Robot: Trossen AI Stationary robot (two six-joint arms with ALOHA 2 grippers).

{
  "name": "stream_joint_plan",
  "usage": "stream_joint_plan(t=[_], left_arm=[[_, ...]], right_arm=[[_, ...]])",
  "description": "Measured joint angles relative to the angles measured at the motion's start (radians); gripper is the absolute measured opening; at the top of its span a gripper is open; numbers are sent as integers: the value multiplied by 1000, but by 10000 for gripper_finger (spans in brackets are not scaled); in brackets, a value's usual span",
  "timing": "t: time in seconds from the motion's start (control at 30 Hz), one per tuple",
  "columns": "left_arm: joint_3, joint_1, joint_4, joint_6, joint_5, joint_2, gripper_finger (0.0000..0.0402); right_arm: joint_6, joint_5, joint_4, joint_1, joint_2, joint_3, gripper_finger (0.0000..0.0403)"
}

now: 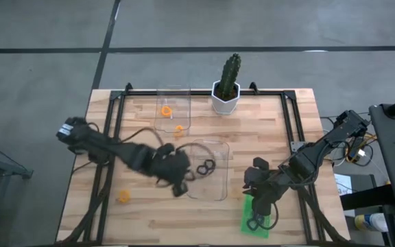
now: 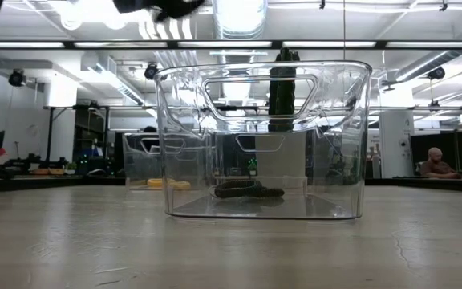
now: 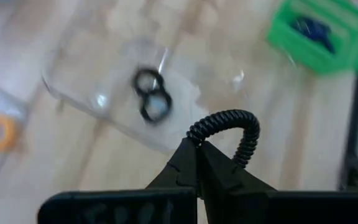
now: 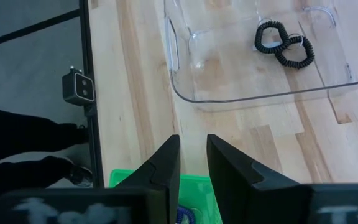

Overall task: Sort spring keychains
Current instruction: Put the black spring keychain into the bottom transparent bin, then put the yellow spring keychain into the top transparent bin

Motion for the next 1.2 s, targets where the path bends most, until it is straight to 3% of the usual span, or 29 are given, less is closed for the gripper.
stream_joint_plan(t=[0.13,0.27,0.5,0.63,0.83,0.97,1.2], left_arm=[[-2,122,105,36,12,19,12],[-2,219,143,58,92,45,58],[-4,237,142,67,169,35,143],[-4,169,95,-40,193,-5,156],[-34,0,-102,-196,196,-42,158],[-97,-118,-206,-384,204,-55,158],[-267,-286,-206,-748,299,-61,158]], right_arm=[[2,0,2,0,0,0,79],[23,0,2,0,0,0,82],[28,0,3,0,0,0,73],[10,0,2,0,0,0,70],[-4,-1,2,0,0,0,75],[-7,-1,2,0,0,0,81],[-32,-2,2,0,0,0,83]])
